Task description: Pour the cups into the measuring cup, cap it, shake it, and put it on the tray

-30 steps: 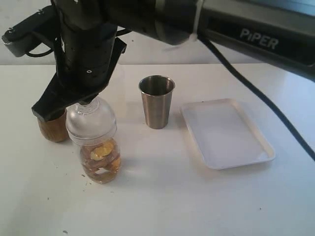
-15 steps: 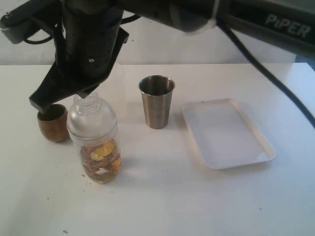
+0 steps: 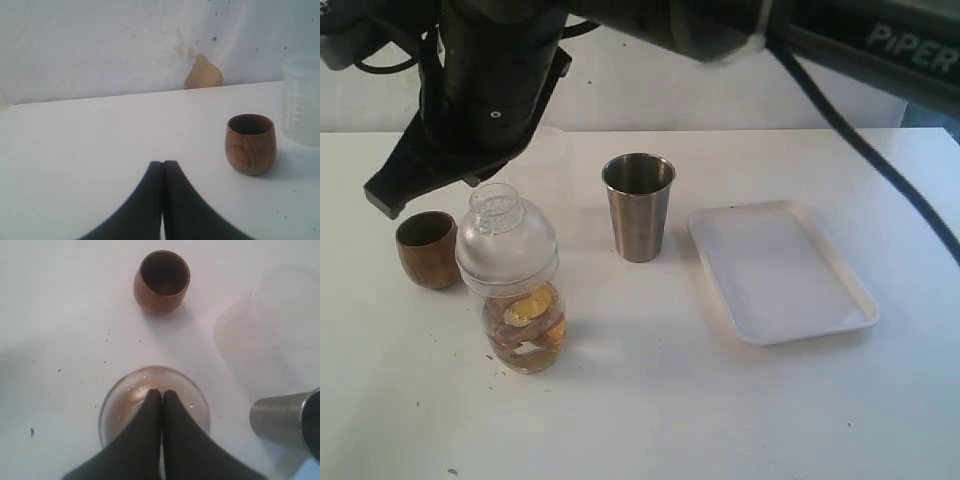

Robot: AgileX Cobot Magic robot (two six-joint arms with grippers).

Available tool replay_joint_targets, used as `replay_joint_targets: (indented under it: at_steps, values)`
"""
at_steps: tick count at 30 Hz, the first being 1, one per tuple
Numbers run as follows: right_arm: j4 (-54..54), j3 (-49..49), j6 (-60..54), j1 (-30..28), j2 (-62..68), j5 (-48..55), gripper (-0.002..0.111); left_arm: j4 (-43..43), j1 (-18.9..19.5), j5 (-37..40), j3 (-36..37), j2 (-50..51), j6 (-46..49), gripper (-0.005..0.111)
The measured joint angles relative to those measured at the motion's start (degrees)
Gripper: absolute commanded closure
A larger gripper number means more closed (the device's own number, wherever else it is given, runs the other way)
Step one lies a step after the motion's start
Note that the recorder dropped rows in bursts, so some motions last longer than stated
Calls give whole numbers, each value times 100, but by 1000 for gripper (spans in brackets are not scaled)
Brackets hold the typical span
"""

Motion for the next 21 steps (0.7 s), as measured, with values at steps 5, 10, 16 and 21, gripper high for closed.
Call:
replay_joint_targets:
  at_steps: [5, 10, 16, 21]
  values:
    - [0, 0, 0, 0, 104, 45, 108, 0, 0, 0, 0, 0, 0, 107]
    - [-26, 0, 13, 0, 140, 56, 108, 0, 0, 0, 0, 0, 0, 107]
    - [-50, 0, 13, 0, 203, 76, 108, 0, 0, 0, 0, 0, 0, 107]
    - [-67, 0, 13, 0, 326, 236, 108, 0, 0, 0, 0, 0, 0, 107]
